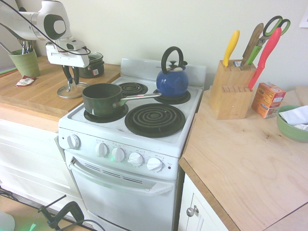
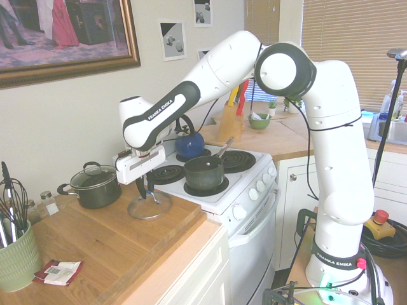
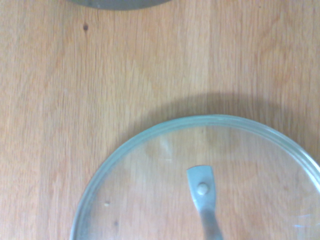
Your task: Cover the lid of the pot
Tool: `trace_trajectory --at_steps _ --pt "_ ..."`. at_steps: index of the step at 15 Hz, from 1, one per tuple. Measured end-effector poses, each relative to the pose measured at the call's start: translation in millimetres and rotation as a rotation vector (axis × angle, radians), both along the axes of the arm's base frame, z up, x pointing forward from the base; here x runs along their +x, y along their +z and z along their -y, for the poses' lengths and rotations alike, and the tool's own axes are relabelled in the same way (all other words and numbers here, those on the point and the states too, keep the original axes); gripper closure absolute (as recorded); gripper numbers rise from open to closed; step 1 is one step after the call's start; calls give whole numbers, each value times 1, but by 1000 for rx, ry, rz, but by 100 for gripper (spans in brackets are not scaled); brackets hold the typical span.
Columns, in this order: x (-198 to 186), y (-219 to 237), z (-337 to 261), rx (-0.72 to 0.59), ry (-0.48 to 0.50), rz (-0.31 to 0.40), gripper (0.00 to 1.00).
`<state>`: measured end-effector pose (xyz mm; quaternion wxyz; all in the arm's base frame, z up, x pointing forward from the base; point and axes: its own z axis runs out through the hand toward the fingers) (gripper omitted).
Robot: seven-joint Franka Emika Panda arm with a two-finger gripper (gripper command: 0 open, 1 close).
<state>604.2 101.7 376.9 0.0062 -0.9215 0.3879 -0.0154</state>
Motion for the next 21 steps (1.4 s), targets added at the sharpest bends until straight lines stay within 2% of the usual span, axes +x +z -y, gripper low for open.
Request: trace_trajectory --at_steps 9,17,21 --pt "-3 10 -1 39 -17 7 100" --pt "-21 96 36 81 -67 81 100" --pt "-45 157 80 90 -120 131 100"
